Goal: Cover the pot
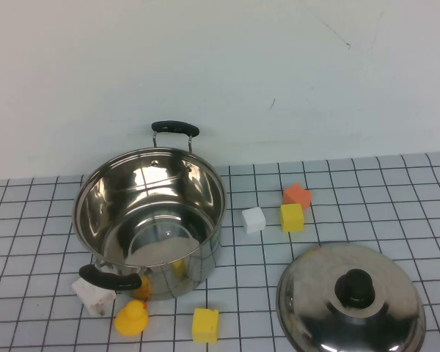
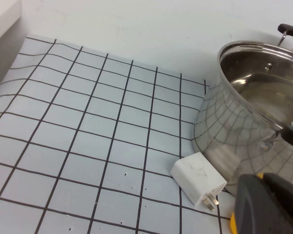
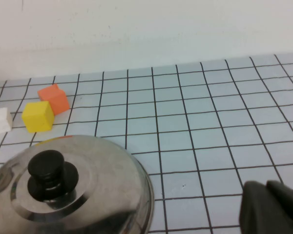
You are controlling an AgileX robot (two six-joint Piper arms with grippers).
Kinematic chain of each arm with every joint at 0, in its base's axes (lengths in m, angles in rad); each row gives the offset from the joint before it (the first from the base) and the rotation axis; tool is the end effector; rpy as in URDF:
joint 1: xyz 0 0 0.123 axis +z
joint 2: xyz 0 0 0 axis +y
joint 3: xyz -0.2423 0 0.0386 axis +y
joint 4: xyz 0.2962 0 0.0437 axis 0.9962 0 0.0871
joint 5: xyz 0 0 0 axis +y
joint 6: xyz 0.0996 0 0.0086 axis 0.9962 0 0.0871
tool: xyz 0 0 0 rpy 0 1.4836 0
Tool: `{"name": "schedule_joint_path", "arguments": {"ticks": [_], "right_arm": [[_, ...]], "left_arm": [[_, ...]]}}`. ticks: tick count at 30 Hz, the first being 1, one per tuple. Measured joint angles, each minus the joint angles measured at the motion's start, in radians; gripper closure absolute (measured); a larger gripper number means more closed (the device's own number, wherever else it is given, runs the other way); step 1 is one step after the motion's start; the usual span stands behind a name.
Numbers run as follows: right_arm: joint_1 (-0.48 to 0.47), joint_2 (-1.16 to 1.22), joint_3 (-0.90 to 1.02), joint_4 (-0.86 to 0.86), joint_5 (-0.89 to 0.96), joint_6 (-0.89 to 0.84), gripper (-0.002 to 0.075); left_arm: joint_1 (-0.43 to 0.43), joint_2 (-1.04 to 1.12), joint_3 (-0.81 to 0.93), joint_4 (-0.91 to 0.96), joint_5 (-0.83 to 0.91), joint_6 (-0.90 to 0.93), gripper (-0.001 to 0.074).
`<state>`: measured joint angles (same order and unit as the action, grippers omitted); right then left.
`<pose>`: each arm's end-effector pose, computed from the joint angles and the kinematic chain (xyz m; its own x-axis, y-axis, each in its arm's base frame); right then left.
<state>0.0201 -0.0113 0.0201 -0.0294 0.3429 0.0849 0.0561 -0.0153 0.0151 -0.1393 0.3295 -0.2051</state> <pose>0.1503 0.0020 0.1737 -0.2614 0.0519 -0.9638 0.0044 0.9986 0.0526 0.1503 0.0039 0.1779 -0.2191 -0.3431 -0.9134 -0.0899 0.9392 -0.3313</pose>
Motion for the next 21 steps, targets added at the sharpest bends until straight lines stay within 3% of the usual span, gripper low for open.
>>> {"name": "schedule_joint_path", "arguments": {"ticks": [18, 21], "right_arm": [[0.0, 0.0, 0.0, 0.0, 0.0, 0.0, 0.0728], [0.0, 0.0, 0.0, 0.074, 0.0, 0.0, 0.0728]], "left_arm": [[0.0, 0.0, 0.0, 0.0, 0.0, -0.002, 0.0738], [0.0, 0.0, 0.0, 0.0, 0.0, -0.002, 0.0738]]}}
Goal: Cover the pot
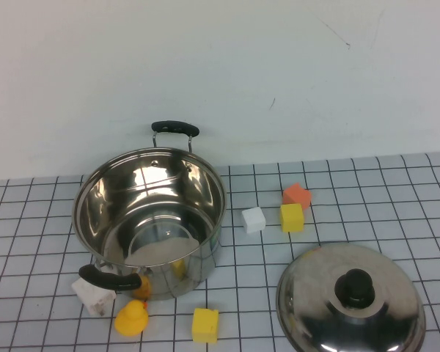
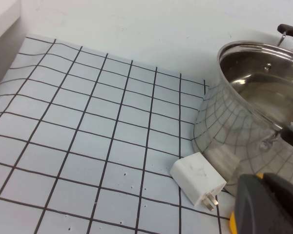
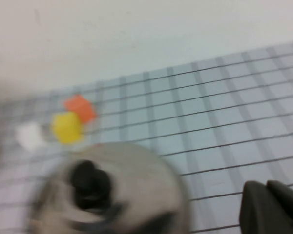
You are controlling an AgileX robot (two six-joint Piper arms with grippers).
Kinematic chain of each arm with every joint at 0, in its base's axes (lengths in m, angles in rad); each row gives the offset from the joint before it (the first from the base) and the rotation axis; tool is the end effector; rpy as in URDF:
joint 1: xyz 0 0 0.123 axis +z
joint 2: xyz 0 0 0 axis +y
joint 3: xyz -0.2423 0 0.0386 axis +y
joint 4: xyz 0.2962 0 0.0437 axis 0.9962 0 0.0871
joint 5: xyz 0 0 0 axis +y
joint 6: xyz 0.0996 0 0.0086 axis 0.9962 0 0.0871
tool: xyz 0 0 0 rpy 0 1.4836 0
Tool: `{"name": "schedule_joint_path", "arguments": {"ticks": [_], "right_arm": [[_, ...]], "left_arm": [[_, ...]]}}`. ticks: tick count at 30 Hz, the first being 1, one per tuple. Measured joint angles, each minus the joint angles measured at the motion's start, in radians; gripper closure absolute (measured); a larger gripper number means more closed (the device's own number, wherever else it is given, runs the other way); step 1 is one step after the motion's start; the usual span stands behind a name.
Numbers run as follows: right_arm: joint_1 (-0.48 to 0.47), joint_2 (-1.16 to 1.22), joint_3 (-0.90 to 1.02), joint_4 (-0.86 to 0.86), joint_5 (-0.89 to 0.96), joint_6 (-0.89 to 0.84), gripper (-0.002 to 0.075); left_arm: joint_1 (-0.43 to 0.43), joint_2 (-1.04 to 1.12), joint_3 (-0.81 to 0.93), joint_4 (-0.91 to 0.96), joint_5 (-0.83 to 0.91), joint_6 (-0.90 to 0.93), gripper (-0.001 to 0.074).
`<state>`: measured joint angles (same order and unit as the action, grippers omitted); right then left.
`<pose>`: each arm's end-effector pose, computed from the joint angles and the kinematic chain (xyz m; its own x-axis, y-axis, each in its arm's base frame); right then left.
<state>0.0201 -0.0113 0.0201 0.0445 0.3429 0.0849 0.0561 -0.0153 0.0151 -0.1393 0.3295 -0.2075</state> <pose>0.1503 0.0045 0.1737 -0.2633 0.1212 -0.9571 -0.0012 0.9920 0.1260 0.1503 0.0039 0.1779 -0.2189 -0.3454 -0.9126 -0.0905 0.9384 -0.3335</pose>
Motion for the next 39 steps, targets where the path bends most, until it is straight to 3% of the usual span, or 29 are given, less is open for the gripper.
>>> {"name": "schedule_joint_path", "arguments": {"ticks": [7, 9, 17, 24, 30, 34, 37, 39], "right_arm": [[0.0, 0.0, 0.006, 0.605, 0.001, 0.094, 0.0728], [0.0, 0.0, 0.006, 0.682, 0.001, 0.098, 0.0728], [0.0, 0.0, 0.006, 0.683, -0.035, -0.124, 0.0728], [0.0, 0.026, -0.093, 0.698, 0.013, -0.508, 0.0728], [0.0, 0.319, -0.321, 0.723, 0.125, -0.817, 0.0728], [0.0, 0.528, -0.426, 0.831, 0.231, -0.998, 0.0728], [0.034, 0.658, -0.491, 0.829, 0.216, -1.031, 0.0728], [0.095, 0.708, -0.513, 0.726, 0.135, -0.933, 0.0728]], "left_arm": [[0.0, 0.0, 0.0, 0.0, 0.0, 0.0, 0.0738], [0.0, 0.0, 0.0, 0.0, 0.0, 0.0, 0.0738], [0.0, 0.0, 0.0, 0.0, 0.0, 0.0, 0.0738], [0.0, 0.0, 0.0, 0.0, 0.0, 0.0, 0.0738], [0.0, 0.0, 0.0, 0.0, 0.0, 0.0, 0.0738], [0.0, 0.0, 0.0, 0.0, 0.0, 0.0, 0.0738], [0.0, 0.0, 0.0, 0.0, 0.0, 0.0, 0.0738], [0.0, 0.0, 0.0, 0.0, 0.0, 0.003, 0.0738]]}}
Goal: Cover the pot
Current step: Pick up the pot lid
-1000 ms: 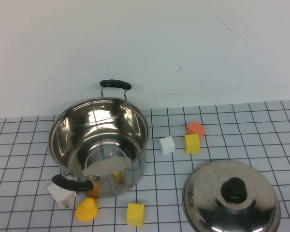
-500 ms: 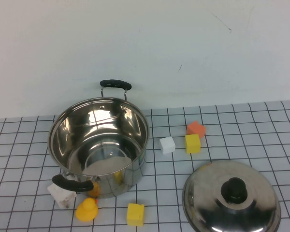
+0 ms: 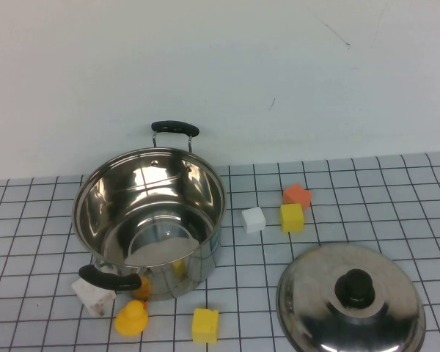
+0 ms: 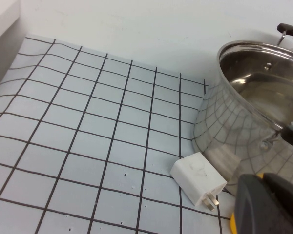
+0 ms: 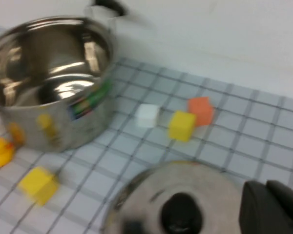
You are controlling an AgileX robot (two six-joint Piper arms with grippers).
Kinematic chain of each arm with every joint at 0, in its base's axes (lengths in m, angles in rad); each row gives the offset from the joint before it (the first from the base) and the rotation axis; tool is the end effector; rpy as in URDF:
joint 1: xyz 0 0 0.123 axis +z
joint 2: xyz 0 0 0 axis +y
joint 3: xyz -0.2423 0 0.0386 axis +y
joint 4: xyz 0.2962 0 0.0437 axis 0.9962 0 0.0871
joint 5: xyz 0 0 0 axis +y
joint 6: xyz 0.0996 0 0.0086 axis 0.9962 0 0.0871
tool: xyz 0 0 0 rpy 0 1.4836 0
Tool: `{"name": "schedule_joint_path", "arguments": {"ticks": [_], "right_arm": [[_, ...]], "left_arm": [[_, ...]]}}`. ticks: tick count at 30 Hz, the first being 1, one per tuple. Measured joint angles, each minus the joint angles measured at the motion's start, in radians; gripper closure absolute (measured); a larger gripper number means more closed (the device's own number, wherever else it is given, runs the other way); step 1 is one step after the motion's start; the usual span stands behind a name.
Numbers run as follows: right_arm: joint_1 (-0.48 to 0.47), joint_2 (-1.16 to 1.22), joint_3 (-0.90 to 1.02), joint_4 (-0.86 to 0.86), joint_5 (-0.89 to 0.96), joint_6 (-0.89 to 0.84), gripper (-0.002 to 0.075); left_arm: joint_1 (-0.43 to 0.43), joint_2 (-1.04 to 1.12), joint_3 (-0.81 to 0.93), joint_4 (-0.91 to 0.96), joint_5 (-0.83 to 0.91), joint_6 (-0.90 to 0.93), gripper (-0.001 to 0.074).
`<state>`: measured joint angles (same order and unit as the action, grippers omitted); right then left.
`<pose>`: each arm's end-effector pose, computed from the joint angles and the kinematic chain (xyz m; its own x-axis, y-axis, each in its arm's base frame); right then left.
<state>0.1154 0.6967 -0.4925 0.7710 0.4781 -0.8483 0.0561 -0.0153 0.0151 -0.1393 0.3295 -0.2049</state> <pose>0.2169 0.0575 0.2476 -0.3948 -0.1755 -0.9019 -0.4505 0.8925 0.0235 0.1503 0.0039 0.1779 -0.2191 -0.3430 -0.9134 -0.0899 0.9393 -0.3311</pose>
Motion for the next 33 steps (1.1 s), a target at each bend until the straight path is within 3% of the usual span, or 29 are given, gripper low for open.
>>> {"name": "schedule_joint_path", "arguments": {"ticks": [2, 5, 7, 10, 13, 16, 21, 33], "right_arm": [[0.083, 0.028, -0.003, -0.167, -0.125, 0.168, 0.0726], [0.223, 0.078, 0.024, -0.532, -0.383, 0.567, 0.0666], [0.289, 0.14, 0.056, -0.757, -0.592, 0.802, 0.0568], [0.336, 0.29, 0.102, -0.931, -0.903, 1.007, 0.037], [0.354, 0.449, 0.132, -0.986, -1.158, 1.063, 0.0206], [0.361, 0.613, 0.145, -0.994, -1.373, 1.078, 0.0156], [0.362, 0.824, 0.151, -0.951, -1.585, 1.048, 0.0171], [0.362, 1.057, 0.175, -0.818, -1.611, 0.899, 0.0179]], "left_arm": [[0.0, 0.0, 0.0, 0.0, 0.0, 0.0, 0.0738], [0.0, 0.0, 0.0, 0.0, 0.0, 0.0, 0.0738], [0.0, 0.0, 0.0, 0.0, 0.0, 0.0, 0.0738], [0.0, 0.0, 0.0, 0.0, 0.0, 0.0, 0.0738], [0.0, 0.0, 0.0, 0.0, 0.0, 0.0, 0.0738], [0.0, 0.0, 0.0, 0.0, 0.0, 0.0, 0.0738], [0.0, 0.0, 0.0, 0.0, 0.0, 0.0, 0.0738], [0.0, 0.0, 0.0, 0.0, 0.0, 0.0, 0.0738]]}}
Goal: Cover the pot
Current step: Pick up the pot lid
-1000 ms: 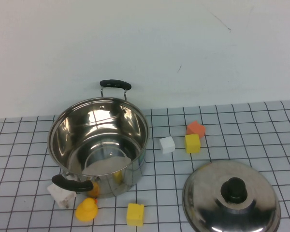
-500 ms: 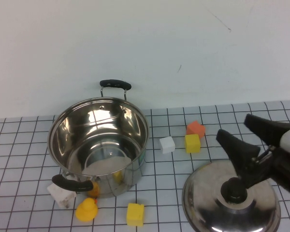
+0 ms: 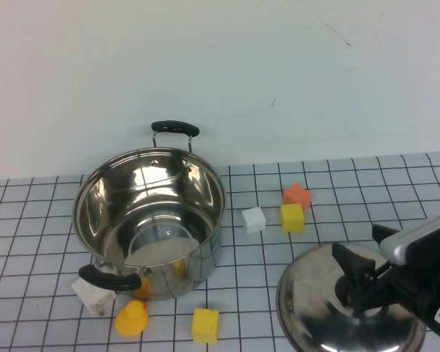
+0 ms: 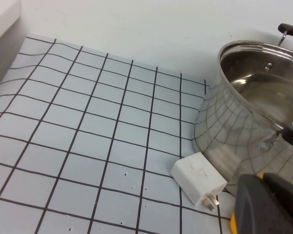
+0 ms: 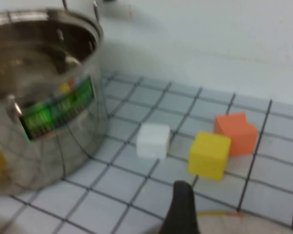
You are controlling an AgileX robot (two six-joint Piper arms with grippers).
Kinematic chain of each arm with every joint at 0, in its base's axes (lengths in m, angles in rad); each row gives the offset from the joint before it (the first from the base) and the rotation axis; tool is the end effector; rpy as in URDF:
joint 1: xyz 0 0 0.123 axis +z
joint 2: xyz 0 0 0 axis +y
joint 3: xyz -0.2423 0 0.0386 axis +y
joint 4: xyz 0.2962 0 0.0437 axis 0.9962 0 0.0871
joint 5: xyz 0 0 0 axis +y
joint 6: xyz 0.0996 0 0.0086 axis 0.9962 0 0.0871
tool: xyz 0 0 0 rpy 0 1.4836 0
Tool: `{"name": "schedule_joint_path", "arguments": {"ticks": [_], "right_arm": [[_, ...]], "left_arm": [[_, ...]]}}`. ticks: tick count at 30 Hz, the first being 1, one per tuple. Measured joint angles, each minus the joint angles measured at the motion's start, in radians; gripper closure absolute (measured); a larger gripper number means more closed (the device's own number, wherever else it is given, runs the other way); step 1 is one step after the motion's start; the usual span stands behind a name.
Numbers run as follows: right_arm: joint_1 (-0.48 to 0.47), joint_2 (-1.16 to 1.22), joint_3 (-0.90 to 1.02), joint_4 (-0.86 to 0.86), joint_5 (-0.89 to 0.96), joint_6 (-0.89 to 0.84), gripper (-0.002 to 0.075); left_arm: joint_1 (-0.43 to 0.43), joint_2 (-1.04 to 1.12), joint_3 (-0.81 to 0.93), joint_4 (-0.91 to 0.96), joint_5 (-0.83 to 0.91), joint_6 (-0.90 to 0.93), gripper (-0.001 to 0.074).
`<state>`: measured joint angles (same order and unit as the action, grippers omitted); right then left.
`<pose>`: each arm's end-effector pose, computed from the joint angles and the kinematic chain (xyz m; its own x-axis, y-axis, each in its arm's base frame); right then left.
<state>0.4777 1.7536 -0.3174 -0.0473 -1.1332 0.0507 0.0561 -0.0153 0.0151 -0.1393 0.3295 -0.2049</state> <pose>0.2312 0.1245 0.0451 -0.2057 -0.0720 -0.9760 -0.4904 0.8706 0.0391 0.1503 0.0039 0.1779 -0.2191 -0.3430 -0.9134 -0.0899 0.9393 -0.3311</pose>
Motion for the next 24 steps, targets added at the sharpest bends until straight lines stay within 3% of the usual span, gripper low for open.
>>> {"name": "schedule_joint_path", "arguments": {"ticks": [20, 24], "right_arm": [[0.0, 0.233, 0.0, 0.063, -0.009, -0.038, 0.0183], [0.0, 0.238, 0.0, 0.073, -0.01, -0.035, 0.0256]], "left_arm": [[0.0, 0.0, 0.0, 0.0, 0.0, 0.0, 0.0738], [0.0, 0.0, 0.0, 0.0, 0.0, -0.003, 0.0738]]}}
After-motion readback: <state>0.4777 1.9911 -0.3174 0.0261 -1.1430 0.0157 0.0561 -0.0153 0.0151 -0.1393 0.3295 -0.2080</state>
